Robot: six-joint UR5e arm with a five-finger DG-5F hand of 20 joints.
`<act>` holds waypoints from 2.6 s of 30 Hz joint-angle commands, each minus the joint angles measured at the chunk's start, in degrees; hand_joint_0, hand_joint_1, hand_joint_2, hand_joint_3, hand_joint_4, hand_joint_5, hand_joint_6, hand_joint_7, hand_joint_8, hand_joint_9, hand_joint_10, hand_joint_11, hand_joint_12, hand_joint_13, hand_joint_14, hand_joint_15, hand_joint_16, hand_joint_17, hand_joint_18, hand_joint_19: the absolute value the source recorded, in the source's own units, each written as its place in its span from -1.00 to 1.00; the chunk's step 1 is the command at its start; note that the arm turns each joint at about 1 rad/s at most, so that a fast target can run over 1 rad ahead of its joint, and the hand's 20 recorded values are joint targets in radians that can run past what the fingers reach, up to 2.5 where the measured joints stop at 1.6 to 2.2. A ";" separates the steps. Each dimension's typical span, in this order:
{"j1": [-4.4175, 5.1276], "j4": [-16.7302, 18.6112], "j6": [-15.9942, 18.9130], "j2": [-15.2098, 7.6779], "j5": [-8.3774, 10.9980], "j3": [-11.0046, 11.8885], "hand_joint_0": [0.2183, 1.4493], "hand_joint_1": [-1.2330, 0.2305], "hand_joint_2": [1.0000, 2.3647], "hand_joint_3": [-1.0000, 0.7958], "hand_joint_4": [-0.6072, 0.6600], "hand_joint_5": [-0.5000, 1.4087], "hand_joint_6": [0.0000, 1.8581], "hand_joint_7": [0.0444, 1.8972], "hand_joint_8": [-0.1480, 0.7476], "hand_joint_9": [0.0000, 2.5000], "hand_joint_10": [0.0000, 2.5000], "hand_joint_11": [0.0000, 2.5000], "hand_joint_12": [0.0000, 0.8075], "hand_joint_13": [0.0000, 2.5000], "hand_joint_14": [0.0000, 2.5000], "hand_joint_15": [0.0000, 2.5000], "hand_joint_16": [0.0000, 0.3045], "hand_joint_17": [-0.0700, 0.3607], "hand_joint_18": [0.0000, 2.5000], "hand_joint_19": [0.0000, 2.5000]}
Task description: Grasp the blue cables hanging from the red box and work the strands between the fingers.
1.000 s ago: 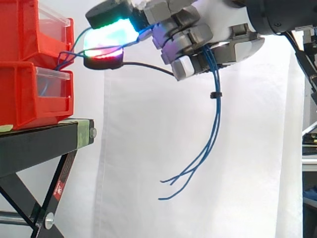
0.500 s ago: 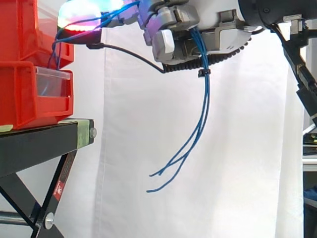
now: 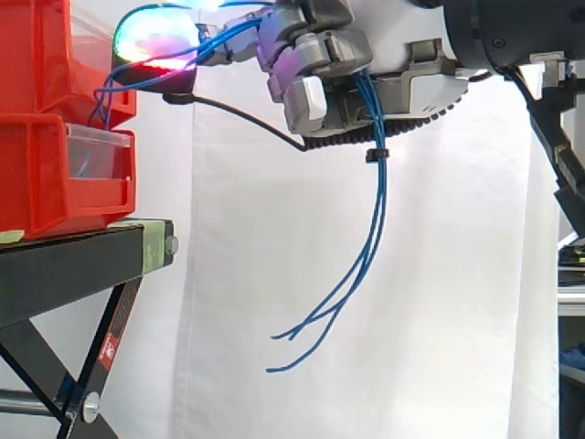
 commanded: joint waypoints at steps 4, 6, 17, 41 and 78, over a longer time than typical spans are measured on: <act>0.12 1.84 -2.45 0.06 0.24 -0.55 -0.14 -0.18 -1.00 -0.90 0.36 -0.02 -0.99 0.43 0.31 -0.16 1.00 1.00 0.20 0.18 1.00 0.27 -0.63 -0.09 0.43 -0.33; 0.12 1.75 -2.72 0.06 0.24 -0.55 -0.14 -0.18 -1.00 -0.93 0.37 -0.01 -0.99 0.46 0.31 -0.16 1.00 1.00 0.20 0.18 1.00 0.27 -0.63 -0.09 0.43 -0.33; 0.21 1.40 -2.98 0.06 0.24 -0.55 0.05 -0.27 -0.98 -0.66 0.25 -0.01 -0.70 0.58 0.31 -0.16 1.00 1.00 0.20 0.18 1.00 0.27 -0.63 -0.09 0.43 -0.33; 0.21 1.58 -7.64 0.06 0.85 -0.55 0.08 -0.17 -1.00 0.22 0.22 0.08 -0.95 0.64 0.31 -0.16 1.00 1.00 0.20 0.18 1.00 0.27 -0.63 -0.09 0.43 -0.33; 0.21 -4.66 -9.31 0.06 0.94 -0.55 0.10 -0.10 -0.99 0.29 0.17 -0.03 -0.59 0.52 0.31 -0.16 1.00 1.00 0.20 0.18 1.00 0.27 -0.63 -0.09 0.43 -0.33</act>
